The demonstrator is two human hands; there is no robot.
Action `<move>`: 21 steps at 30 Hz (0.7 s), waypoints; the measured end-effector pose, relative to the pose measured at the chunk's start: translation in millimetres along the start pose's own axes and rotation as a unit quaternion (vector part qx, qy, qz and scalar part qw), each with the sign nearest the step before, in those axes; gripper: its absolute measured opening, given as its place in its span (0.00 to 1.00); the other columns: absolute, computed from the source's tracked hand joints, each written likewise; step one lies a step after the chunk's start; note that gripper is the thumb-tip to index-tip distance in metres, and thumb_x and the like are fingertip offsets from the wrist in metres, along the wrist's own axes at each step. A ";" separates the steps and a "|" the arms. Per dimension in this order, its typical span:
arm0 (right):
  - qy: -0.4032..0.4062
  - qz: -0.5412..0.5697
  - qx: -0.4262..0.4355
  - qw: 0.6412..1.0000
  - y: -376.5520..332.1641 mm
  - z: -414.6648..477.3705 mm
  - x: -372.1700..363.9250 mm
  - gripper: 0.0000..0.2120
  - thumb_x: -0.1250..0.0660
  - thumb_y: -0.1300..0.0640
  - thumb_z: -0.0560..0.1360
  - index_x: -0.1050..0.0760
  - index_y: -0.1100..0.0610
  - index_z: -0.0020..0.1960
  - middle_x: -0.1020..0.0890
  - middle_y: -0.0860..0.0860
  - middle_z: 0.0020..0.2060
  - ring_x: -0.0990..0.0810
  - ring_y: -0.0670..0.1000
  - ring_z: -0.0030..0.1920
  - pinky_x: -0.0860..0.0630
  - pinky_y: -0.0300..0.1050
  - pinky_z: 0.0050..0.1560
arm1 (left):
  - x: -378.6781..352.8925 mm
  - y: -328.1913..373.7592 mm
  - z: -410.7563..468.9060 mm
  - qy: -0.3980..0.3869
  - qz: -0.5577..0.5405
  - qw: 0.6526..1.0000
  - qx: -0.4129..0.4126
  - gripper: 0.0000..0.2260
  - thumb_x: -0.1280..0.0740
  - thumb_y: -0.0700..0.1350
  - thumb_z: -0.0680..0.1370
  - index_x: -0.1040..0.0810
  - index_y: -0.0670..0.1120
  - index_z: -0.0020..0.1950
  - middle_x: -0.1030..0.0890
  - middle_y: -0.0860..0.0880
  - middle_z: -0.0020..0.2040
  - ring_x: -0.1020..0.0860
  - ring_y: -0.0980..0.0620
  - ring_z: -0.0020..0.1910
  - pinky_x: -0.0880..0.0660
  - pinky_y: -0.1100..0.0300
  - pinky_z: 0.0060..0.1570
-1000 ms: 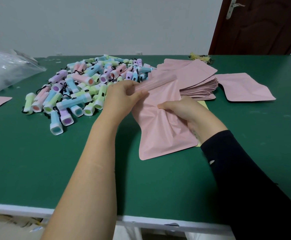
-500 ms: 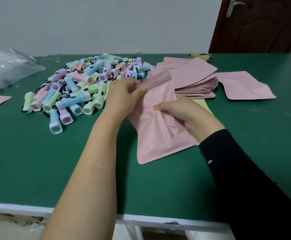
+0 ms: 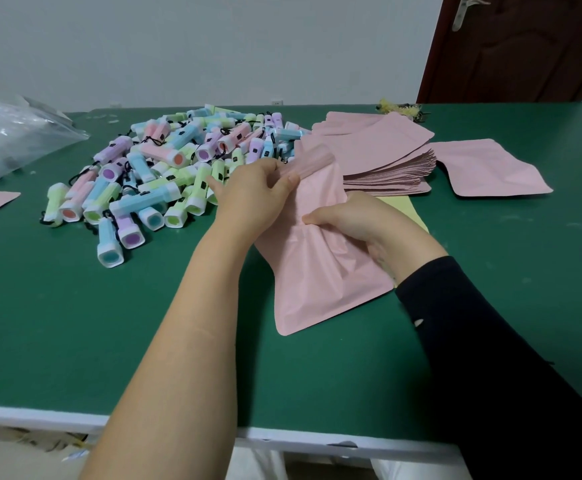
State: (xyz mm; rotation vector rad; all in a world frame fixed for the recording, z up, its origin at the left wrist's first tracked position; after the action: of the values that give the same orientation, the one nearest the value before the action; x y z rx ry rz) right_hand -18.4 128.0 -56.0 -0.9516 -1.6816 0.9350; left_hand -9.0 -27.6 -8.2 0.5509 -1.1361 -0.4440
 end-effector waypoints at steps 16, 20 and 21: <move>-0.034 -0.068 0.018 0.997 -7.1 -8.9 -12.2 0.15 0.26 0.56 0.67 0.20 0.59 0.52 0.15 0.59 0.46 0.16 0.60 0.47 0.20 0.54 0.52 | -1.7 8.1 -3.1 0.004 -0.071 0.997 -0.006 0.08 0.36 0.51 0.81 0.26 0.50 0.44 0.27 0.57 0.35 0.28 0.51 0.43 0.46 0.36 0.72; -0.035 -0.076 0.019 0.996 -7.5 -9.3 -12.2 0.16 0.26 0.56 0.68 0.21 0.60 0.53 0.16 0.58 0.47 0.16 0.59 0.47 0.20 0.52 0.51 | -3.4 9.6 -2.7 -0.005 -0.083 0.997 -0.010 0.11 0.36 0.49 0.81 0.29 0.54 0.39 0.28 0.56 0.33 0.29 0.58 0.37 0.40 0.34 0.70; -0.034 -0.077 0.020 0.996 -7.4 -9.3 -11.6 0.16 0.26 0.56 0.68 0.21 0.60 0.53 0.16 0.59 0.47 0.16 0.59 0.47 0.20 0.52 0.50 | -3.6 9.8 -2.8 -0.005 -0.084 0.996 -0.011 0.12 0.36 0.50 0.81 0.30 0.54 0.37 0.29 0.56 0.34 0.30 0.59 0.36 0.40 0.34 0.69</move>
State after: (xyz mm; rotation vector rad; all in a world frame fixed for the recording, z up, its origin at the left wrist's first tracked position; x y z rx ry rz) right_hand -8.0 116.0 -51.2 -0.7604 -1.7605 0.9032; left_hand -7.2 -17.2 -5.7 0.6291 -1.0967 -0.6042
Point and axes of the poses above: each hand's wrist, its own z-axis towards the middle knuckle, its own x-axis out of the back of the hand, y = z × x, the point moved 7 cm from there along z, towards the middle knuckle
